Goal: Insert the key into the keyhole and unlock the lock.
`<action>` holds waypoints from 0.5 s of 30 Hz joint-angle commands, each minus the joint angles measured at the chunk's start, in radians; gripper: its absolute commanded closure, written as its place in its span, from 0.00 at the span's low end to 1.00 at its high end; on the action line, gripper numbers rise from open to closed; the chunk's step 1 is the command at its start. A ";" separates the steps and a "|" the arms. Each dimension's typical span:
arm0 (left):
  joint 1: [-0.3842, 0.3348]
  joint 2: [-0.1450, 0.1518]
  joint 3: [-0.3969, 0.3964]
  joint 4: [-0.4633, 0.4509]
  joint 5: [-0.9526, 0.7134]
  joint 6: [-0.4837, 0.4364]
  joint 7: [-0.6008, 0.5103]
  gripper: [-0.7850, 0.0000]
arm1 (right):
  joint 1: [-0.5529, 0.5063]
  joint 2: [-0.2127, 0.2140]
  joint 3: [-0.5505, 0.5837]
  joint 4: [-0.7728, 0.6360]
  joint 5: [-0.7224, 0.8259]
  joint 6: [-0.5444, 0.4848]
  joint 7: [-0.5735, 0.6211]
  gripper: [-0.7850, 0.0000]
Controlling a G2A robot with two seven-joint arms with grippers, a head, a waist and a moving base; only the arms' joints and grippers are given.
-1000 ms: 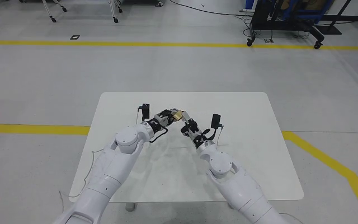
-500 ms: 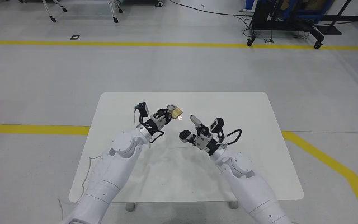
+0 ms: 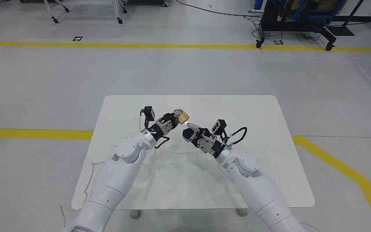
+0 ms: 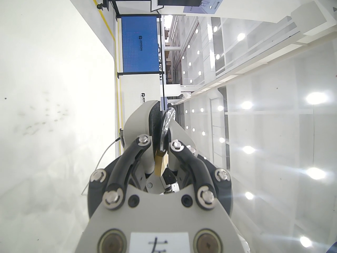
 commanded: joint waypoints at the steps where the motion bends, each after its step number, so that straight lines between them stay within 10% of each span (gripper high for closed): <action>1: 0.000 0.000 -0.001 0.001 0.001 -0.001 -0.005 1.00 | 0.003 0.000 0.002 0.006 0.006 -0.005 0.003 0.62; 15: -0.011 -0.003 0.001 0.016 0.012 -0.007 -0.025 1.00 | 0.022 -0.004 0.007 0.029 0.027 0.002 -0.002 0.78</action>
